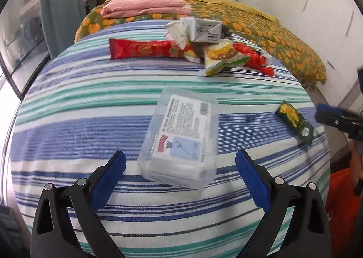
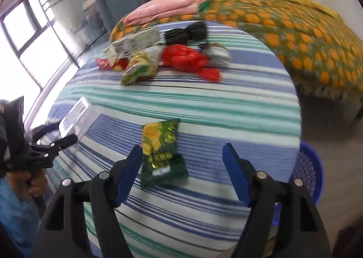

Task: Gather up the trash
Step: 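Grasp the green snack bag with the right tool while the left tool holds the box, then carry the box and snack bag over the wastebasket and release both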

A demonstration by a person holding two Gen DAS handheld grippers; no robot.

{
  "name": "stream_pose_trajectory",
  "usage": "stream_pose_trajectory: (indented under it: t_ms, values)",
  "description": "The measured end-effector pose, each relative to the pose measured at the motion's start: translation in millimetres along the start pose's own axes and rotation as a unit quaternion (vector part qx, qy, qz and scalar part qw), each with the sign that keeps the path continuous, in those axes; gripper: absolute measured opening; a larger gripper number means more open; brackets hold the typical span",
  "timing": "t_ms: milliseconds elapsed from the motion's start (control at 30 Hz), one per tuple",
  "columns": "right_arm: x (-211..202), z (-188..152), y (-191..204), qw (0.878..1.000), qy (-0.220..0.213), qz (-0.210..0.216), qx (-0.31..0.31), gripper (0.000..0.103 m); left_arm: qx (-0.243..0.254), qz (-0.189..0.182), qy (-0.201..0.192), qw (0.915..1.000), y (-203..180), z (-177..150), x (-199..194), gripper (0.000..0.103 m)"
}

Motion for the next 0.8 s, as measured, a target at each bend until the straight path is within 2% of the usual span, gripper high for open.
stream_pose_trajectory:
  t_ms: [133,233,267,300,333,367,433,600,800]
  values:
    - [26,15,24,0.997,0.05,-0.013,-0.064,0.071,0.041,0.036,0.013,0.9984,-13,12,2,0.096]
    - [45,22,29,0.994,0.077,-0.033,-0.066,0.07,0.053,0.047,0.024,0.9972,-16,20,7,0.093]
    - [49,23,29,0.994,0.081,-0.036,-0.067,0.067,0.054,0.048,0.028,0.997,-16,20,8,0.089]
    - [51,24,30,0.993,0.084,-0.038,-0.069,0.059,0.055,0.051,0.035,0.9966,-15,22,11,0.085]
    - [52,23,31,0.993,0.081,-0.045,-0.073,0.048,0.055,0.054,0.042,0.9961,-14,22,14,0.083]
    - [52,24,31,0.993,0.08,-0.046,-0.075,0.041,0.056,0.059,0.05,0.9955,-14,22,18,0.073]
    - [46,22,28,0.995,0.072,-0.036,-0.064,0.036,0.053,0.06,0.055,0.9952,-12,21,20,0.064]
    - [23,16,23,0.998,0.044,-0.009,-0.052,0.035,0.039,0.047,0.037,0.9974,-17,19,9,0.063]
    - [-9,2,-9,0.999,0.019,0.033,-0.01,0.035,0.043,0.005,0.018,0.9989,-58,22,-6,0.063]
Point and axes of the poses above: each gripper's, at about its wrist camera, not at the fingertips, and x roughly the way its jaws point, y to its left, z to its top, the point moved 1 cm from there along x, roughly the way its jaws point, and after that the axes turned 9 degrees about y, right-handed, at the moved point
